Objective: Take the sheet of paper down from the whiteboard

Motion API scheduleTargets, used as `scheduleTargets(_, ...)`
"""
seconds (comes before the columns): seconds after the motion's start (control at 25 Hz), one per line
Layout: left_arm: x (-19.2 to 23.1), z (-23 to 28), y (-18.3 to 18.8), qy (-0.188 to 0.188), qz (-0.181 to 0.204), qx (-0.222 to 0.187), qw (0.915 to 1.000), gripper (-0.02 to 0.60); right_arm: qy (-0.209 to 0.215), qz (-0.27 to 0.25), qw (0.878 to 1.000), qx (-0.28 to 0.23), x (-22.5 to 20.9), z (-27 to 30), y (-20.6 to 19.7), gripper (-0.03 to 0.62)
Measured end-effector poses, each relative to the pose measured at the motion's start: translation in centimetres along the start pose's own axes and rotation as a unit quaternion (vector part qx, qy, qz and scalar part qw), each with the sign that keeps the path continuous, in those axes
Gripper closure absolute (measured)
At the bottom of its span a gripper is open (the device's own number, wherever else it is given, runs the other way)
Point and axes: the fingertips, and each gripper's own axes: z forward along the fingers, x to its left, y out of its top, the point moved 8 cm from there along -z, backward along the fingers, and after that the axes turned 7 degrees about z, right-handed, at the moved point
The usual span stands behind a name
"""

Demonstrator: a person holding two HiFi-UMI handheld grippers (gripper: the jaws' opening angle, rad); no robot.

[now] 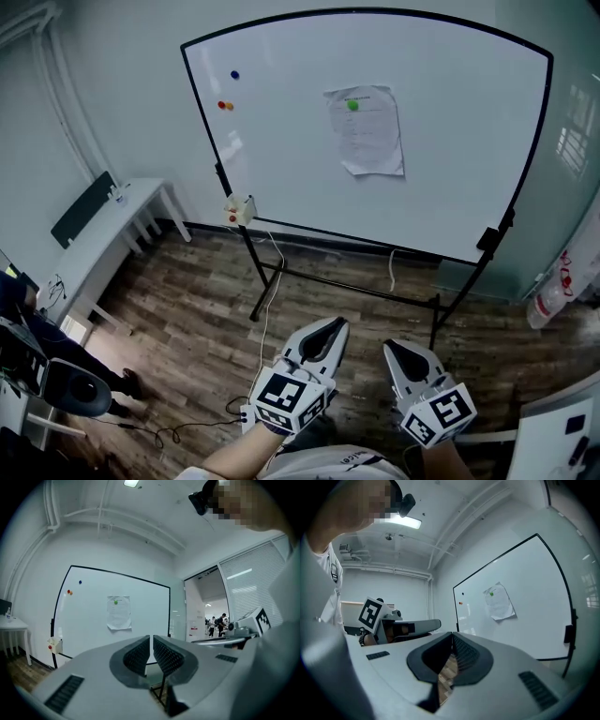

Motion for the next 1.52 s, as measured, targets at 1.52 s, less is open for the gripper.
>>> scheduleTargets(1.52, 34.2, 38.3, 7.4, 0.011, 0.066, -0.058, 0.9961, 0.548, -0.092, -0.219, 0.966, -0.099, -23.8, 42.7, 19.2, 0.576)
